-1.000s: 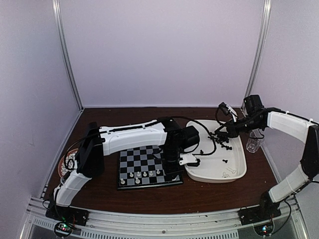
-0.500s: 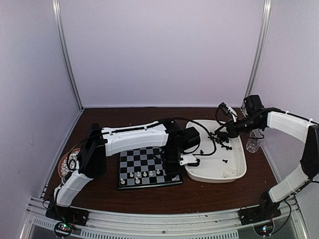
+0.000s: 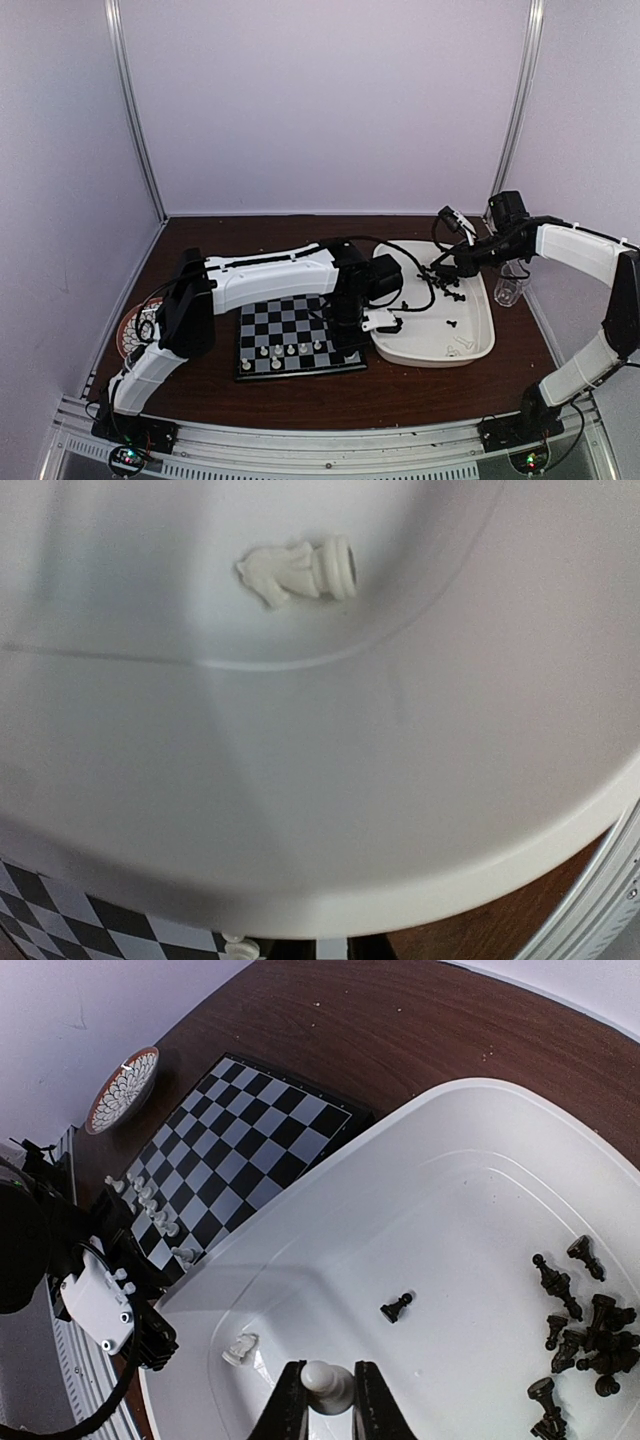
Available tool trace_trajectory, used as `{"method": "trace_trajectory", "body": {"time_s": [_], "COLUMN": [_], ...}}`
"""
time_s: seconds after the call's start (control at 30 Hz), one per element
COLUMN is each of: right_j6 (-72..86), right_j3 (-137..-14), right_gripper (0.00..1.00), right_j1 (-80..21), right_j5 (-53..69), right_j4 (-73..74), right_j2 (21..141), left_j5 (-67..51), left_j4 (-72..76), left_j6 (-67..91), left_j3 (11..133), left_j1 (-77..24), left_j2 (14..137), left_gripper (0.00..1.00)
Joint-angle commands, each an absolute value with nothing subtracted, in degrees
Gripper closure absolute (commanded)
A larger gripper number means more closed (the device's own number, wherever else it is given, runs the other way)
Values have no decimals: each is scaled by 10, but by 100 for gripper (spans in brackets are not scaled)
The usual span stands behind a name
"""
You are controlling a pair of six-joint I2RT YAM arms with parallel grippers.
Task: Set up the chess pieces on the board
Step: Place the rook at h1.
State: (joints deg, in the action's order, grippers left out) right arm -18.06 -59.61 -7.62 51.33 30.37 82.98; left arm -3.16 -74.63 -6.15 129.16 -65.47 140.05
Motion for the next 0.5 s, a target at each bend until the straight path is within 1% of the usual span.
{"method": "trace_trajectory", "body": {"time_s": [0.0, 0.2, 0.47], "right_j6": [-188, -190, -189], "right_j3": [-591, -591, -591], "right_gripper": [94, 94, 95], "right_j1": [-74, -75, -74], "right_j5": [515, 515, 515], "right_j4": [307, 307, 306], "right_j2": [836, 836, 837], "left_j5": [-23, -16, -23], "left_j4": [-743, -743, -743], "left_j6": [-68, -68, -67], "left_j3": [1307, 1311, 1311], "left_j1": [-655, -654, -655], "left_j2": [1412, 1407, 1404], "left_gripper": [96, 85, 82]}}
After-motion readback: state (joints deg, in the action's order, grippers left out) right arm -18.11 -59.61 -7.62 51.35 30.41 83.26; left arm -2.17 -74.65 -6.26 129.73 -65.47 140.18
